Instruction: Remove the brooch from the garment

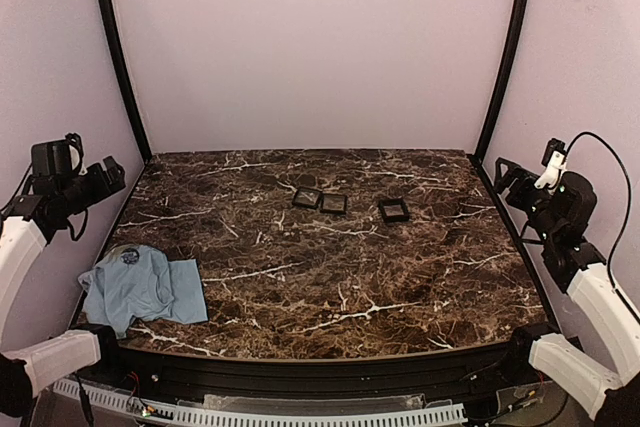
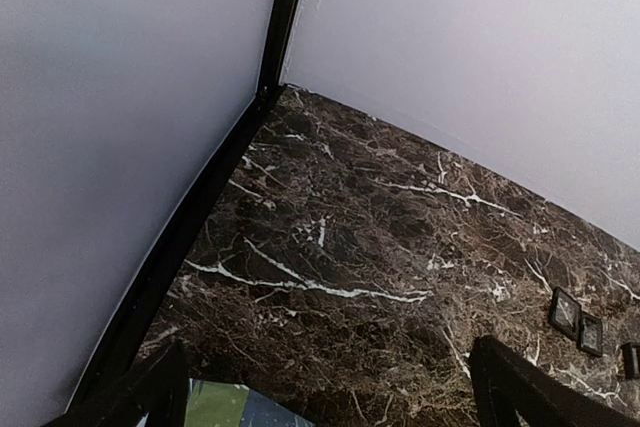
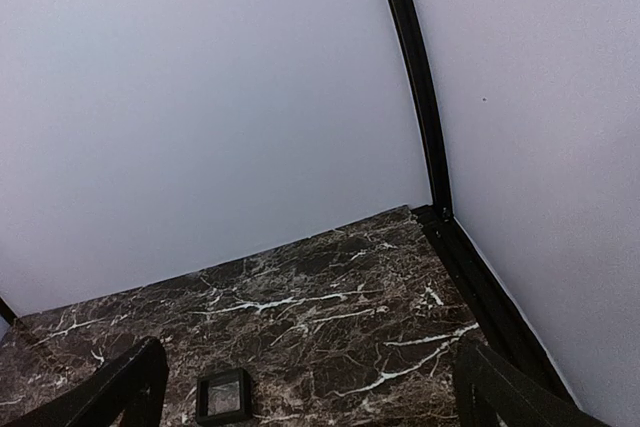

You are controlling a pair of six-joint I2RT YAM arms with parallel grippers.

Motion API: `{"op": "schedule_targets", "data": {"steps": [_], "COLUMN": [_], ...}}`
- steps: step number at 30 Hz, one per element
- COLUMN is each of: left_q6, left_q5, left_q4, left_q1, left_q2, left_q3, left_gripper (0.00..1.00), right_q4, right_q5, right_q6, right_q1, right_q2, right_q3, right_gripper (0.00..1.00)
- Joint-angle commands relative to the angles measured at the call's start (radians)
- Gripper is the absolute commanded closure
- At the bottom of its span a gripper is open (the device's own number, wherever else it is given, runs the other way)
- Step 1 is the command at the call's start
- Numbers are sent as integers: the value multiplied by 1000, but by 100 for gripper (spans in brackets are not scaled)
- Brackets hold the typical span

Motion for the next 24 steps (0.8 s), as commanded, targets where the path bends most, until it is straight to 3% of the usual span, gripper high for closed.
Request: {"op": "schedule_targets", "data": {"steps": [1, 6, 9, 13, 16, 18, 24], "left_q6": [61, 102, 113, 60, 35, 27, -25], "left_q5": [30, 55, 230, 313, 267, 162, 3], "left_q4": [-104, -138, -122, -83, -115, -153, -276], "left_q1": [-2, -3, -2, -18, -73, -145, -264], "left_q2": [12, 28, 40, 51, 89, 113, 194], "left_q3": [42, 50, 35, -22, -23, -16, -3], "left_gripper": [0, 0, 0, 0, 0, 0, 0], "right_q4": [-45, -62, -90, -166, -221, -237, -232], "right_q5": [-37, 21, 36, -29, -138, -191, -154], "right_q6": [-11, -2, -11, -5, -2, -1, -13], "right_q1": [-4, -4, -3, -4, 1, 15, 154], "right_q2": [19, -15, -30, 28, 106, 158, 275], "right_q3": [44, 52, 69, 119, 155, 175, 195], "right_gripper": [1, 1, 1, 1, 1, 1, 1]}}
